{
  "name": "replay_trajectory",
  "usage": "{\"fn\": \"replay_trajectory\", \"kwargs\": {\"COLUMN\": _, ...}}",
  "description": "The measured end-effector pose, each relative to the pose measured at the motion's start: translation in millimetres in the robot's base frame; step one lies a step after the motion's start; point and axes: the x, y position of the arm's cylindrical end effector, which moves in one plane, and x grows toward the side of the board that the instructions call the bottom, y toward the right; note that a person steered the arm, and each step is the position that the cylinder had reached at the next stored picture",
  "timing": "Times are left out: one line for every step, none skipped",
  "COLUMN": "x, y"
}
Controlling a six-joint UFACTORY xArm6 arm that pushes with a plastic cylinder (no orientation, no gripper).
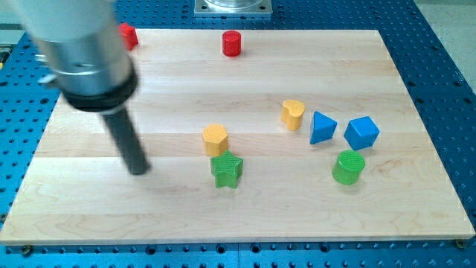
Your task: Put the heart parallel right of the red circle
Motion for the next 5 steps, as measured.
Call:
{"fn": "replay_trajectory", "kwargs": {"x": -47.8, "y": 15.8}}
{"fn": "replay_trajectory", "kwargs": {"x": -86.5, "y": 41.9}}
{"fn": "replay_trajectory", "kwargs": {"x": -97.0, "y": 83.1}}
{"fn": "replay_trajectory", "kwargs": {"x": -102.9, "y": 108.3}}
{"fn": "replay_trajectory", "kwargs": {"x": -65.6, "y": 139.5}}
